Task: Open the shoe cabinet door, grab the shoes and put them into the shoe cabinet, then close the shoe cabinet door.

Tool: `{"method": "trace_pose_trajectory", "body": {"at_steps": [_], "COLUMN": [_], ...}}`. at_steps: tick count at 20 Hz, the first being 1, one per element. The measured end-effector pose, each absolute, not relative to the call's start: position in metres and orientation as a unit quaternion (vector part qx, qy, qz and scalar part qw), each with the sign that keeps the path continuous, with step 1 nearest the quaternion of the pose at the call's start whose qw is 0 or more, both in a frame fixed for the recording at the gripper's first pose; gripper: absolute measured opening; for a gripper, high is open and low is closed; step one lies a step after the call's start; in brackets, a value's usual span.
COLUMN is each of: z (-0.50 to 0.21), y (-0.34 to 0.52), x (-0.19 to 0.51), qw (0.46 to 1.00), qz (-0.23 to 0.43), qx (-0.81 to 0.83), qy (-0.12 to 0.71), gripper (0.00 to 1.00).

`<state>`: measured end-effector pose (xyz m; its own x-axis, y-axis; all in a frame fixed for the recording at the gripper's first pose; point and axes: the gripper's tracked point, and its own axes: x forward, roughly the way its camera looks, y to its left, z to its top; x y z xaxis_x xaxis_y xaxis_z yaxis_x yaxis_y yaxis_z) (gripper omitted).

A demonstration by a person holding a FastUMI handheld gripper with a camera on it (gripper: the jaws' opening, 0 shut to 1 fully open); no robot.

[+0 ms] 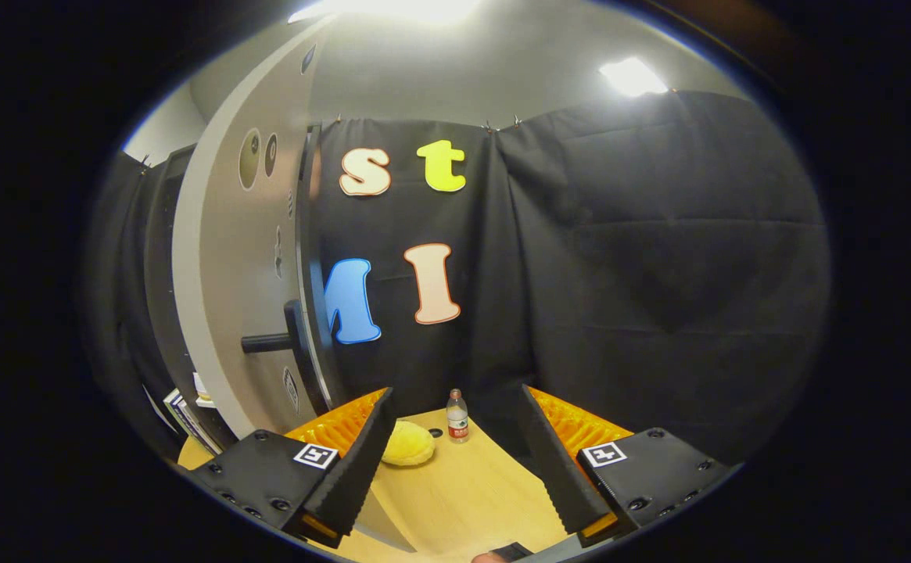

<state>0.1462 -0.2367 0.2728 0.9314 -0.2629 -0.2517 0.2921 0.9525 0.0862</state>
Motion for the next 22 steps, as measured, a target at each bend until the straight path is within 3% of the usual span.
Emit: {"method": "trace_pose_trajectory", "body": {"at_steps": [8,22], "z": [0.273,0.277], "y": [-0.205,-0.109], "x": [0.146,0.148], "qw": [0.983,0.988], "qz": [-0.133,-0.028], "qx": [0.048,0.072], "qy": [0.117,0.130], "gripper": [0.96,0.96]}}
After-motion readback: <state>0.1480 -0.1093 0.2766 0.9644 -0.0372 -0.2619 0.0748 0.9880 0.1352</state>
